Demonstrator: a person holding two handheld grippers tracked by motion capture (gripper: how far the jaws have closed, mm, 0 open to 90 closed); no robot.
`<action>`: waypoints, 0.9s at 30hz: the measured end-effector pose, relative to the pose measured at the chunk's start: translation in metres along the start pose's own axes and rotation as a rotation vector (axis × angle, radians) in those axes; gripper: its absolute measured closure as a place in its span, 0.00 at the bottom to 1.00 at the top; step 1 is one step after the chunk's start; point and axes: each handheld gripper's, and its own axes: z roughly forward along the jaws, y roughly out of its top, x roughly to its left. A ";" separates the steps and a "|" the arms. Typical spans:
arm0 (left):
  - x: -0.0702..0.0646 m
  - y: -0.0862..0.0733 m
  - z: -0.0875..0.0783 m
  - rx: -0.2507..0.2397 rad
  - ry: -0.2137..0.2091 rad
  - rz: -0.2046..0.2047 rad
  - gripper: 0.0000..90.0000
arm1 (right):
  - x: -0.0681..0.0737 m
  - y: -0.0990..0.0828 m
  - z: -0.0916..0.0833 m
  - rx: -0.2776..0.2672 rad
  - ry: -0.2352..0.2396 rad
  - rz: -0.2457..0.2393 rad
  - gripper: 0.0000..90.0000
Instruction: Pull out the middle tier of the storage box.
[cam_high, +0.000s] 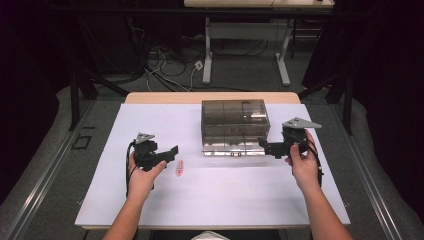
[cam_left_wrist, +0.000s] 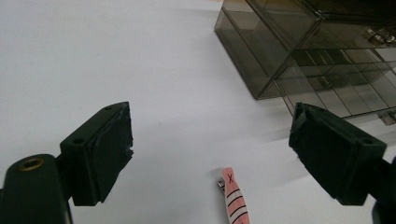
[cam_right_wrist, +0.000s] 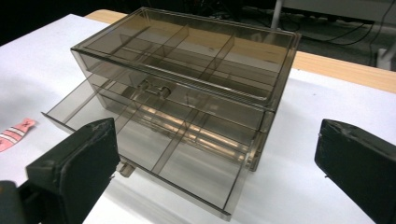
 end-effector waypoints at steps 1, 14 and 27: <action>0.000 0.000 0.000 0.000 0.000 0.000 0.15 | 0.000 0.000 0.000 0.000 0.000 0.000 0.00; -0.011 -0.004 0.003 0.052 0.002 0.076 0.23 | -0.005 -0.002 -0.002 -0.008 -0.008 0.000 0.00; -0.020 -0.010 0.010 0.062 -0.023 0.118 0.32 | -0.012 -0.003 -0.005 -0.011 -0.012 0.020 0.00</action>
